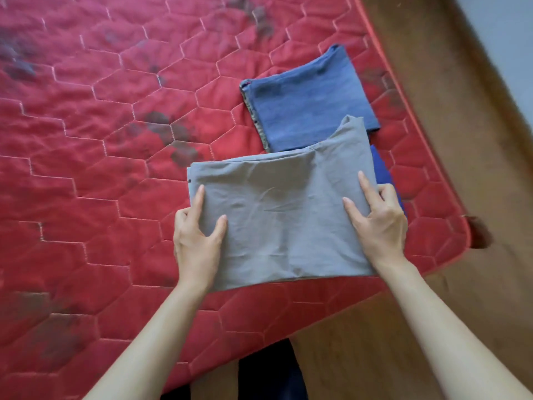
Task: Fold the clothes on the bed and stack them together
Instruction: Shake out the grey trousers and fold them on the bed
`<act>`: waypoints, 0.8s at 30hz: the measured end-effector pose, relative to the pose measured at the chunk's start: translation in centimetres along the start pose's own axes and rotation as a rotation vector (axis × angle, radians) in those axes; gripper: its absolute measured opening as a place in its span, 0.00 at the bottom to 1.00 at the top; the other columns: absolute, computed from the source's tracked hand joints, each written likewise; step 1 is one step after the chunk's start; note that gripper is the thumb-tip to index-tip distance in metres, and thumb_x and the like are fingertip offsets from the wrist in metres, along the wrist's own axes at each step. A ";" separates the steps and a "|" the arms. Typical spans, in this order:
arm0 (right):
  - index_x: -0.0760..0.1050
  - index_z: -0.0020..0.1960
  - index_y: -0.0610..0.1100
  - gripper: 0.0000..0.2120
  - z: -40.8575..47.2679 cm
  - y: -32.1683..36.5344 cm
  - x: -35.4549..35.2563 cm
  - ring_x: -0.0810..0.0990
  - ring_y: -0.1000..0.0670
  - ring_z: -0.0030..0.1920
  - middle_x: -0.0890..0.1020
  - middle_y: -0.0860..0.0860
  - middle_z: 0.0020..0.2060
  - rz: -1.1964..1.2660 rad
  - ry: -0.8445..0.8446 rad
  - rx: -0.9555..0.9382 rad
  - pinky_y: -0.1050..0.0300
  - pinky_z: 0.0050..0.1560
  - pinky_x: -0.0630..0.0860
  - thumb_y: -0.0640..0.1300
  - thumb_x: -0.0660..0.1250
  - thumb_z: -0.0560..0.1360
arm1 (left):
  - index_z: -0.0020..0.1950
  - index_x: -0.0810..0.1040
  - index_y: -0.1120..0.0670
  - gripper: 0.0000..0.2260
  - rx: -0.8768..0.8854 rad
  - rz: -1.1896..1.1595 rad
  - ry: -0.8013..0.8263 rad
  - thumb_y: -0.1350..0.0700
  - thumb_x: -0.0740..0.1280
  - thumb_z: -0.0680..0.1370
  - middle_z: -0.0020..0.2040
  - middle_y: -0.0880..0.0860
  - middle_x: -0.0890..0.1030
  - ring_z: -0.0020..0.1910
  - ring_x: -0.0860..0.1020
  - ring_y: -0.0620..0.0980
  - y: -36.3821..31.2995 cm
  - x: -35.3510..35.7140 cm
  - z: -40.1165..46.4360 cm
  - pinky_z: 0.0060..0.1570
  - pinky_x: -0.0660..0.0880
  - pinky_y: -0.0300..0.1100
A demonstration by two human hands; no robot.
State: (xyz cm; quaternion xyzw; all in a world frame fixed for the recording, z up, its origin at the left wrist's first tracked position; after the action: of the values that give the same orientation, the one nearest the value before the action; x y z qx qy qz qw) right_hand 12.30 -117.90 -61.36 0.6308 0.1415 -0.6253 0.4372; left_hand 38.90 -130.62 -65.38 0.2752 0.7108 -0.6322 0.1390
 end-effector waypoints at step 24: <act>0.76 0.66 0.41 0.23 17.2 -10.4 -3.4 0.79 0.39 0.41 0.76 0.38 0.45 0.048 -0.061 -0.088 0.48 0.38 0.77 0.45 0.73 0.72 | 0.74 0.67 0.48 0.29 0.076 -0.007 -0.019 0.57 0.72 0.75 0.51 0.53 0.71 0.49 0.69 0.40 -13.0 12.6 7.3 0.51 0.59 0.18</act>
State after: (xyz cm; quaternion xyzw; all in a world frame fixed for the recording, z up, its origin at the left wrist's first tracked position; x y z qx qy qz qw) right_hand -7.29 -123.17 -59.34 0.5947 0.1404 -0.6268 0.4834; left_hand 20.21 -135.70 -62.78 0.2716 0.6860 -0.6618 0.1329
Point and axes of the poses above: each hand's wrist, its own z-axis towards the middle knuckle, its own x-axis out of the palm, y = z × x, the point moved 3 cm from there along z, towards the middle knuckle
